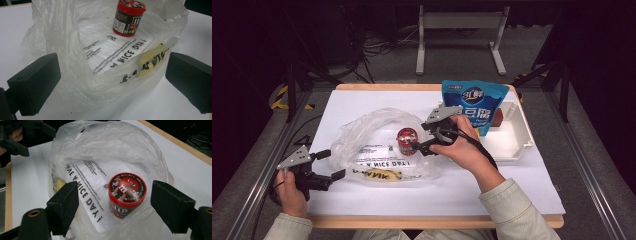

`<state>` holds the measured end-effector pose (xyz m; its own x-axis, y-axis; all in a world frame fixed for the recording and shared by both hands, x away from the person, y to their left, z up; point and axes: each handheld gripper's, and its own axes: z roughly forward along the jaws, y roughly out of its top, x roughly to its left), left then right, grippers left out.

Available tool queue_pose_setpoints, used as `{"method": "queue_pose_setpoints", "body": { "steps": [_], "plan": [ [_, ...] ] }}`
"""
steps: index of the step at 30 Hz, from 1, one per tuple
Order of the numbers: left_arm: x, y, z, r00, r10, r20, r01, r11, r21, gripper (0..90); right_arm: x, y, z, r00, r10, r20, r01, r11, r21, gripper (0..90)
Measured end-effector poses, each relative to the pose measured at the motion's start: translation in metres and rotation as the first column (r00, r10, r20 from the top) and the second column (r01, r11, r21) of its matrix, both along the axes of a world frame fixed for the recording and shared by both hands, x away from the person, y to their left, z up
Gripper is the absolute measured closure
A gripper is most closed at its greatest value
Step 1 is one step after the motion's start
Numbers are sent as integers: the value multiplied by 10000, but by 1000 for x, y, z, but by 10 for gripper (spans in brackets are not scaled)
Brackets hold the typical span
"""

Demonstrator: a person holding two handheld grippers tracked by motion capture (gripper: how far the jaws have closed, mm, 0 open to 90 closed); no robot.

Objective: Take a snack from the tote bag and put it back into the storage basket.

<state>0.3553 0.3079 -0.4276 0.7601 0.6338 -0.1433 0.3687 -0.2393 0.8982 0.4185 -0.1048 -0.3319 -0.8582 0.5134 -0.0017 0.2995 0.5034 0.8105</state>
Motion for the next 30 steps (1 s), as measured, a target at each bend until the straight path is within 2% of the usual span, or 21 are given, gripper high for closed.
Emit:
{"method": "queue_pose_setpoints", "body": {
  "steps": [9, 12, 16, 30],
  "plan": [
    [0, 0, 0, 10000, -8, -23, 8, 10000, -27, 5, 12, 10, -5, 9999, -147, -27, 147, 9999, 47, 235],
    [1, 0, -1, 10000, -18, -63, 18, 10000, -19, 5, 17, 12, -9, 9996, -279, 56, 279, 9996, 49, 235],
    [1, 0, -1, 9999, -17, -105, 16, 10000, -26, 5, 23, 15, -16, 9993, -364, -73, 365, 9993, 87, 235],
    [2, 0, -2, 9999, -32, -120, 32, 10000, -32, 5, 39, 29, -41, 9980, -343, -536, 318, 9983, -480, 217]
  ]
}}
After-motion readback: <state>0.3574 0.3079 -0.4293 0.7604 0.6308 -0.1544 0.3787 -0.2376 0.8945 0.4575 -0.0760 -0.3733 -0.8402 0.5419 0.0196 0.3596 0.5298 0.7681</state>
